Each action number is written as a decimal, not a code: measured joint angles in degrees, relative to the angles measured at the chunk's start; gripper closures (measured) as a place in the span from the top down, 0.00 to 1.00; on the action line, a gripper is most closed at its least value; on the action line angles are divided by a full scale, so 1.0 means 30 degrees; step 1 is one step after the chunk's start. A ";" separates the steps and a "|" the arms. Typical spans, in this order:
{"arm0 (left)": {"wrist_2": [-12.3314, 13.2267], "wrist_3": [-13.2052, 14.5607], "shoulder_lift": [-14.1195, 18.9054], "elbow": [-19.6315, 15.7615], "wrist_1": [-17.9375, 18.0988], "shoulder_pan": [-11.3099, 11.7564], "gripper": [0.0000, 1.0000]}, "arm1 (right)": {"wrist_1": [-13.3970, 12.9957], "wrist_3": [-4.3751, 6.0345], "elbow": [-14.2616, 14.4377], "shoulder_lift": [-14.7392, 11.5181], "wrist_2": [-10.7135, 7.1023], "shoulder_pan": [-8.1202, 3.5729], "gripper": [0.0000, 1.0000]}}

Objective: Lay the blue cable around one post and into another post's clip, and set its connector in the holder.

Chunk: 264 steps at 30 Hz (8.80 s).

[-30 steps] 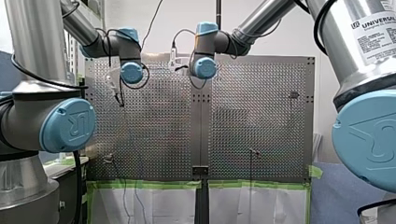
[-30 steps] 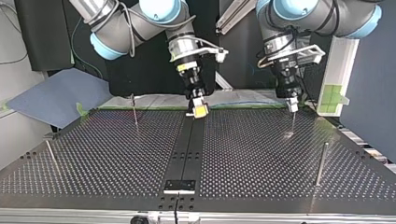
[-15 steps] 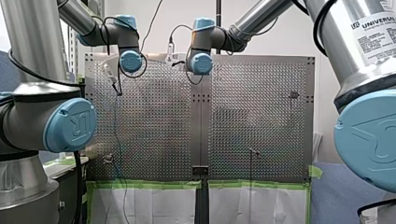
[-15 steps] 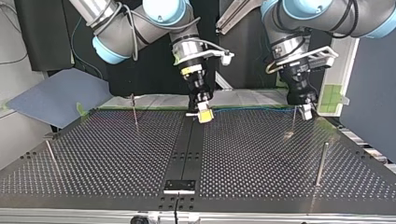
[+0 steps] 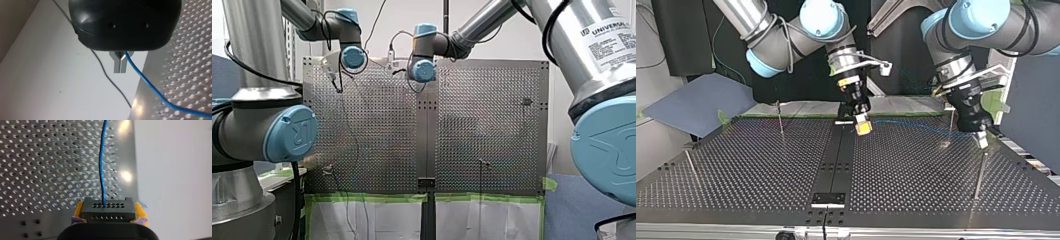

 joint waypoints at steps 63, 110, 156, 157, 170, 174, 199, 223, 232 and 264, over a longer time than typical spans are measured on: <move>0.6651 -0.4128 -0.3873 0.2866 0.0481 0.7554 0.07 | 0.4254 -0.1245 -0.8871 0.3408 -0.0520 0.0901 0.00; 0.8890 -0.5217 -0.7065 0.2809 0.0893 0.7127 0.45 | 0.6692 -0.0997 -0.9635 0.5779 0.1124 -0.0394 0.00; 0.9608 -0.5401 -0.7072 0.2587 0.0577 0.7026 1.00 | 0.1207 0.0536 -0.2251 0.5696 0.1692 -0.2727 0.00; 0.9552 -0.5401 -0.7072 0.2588 0.0567 0.7021 1.00 | 0.0991 0.0634 -0.2028 0.5698 0.1725 -0.2840 0.00; 0.9112 -0.5235 -0.7072 0.2588 0.0456 0.6912 1.00 | -0.1205 0.0895 0.0161 0.5697 0.3082 -0.3774 0.00; 0.9020 -0.5065 -0.7073 0.2588 0.0446 0.6868 1.00 | -0.1803 0.1170 0.0761 0.5704 0.3199 -0.4046 0.00; 0.8281 -0.4073 -0.7072 0.2588 0.0219 0.6693 1.00 | -0.5858 0.1337 0.4814 0.5858 0.6739 -0.5399 0.00; 0.8257 -0.4053 -0.7073 0.2588 0.0218 0.6512 1.00 | -0.9723 0.2303 0.8683 0.6658 0.4306 -0.9235 0.00; 0.8257 -0.4053 -0.7072 0.2588 0.0218 0.6462 1.00 | -1.1285 0.2445 1.0244 0.6837 0.4459 -1.0795 0.00; 0.8252 -0.4053 -0.7073 0.2588 0.0073 0.6102 1.00 | -1.4187 0.4775 1.3930 0.9378 0.1690 -1.4323 0.00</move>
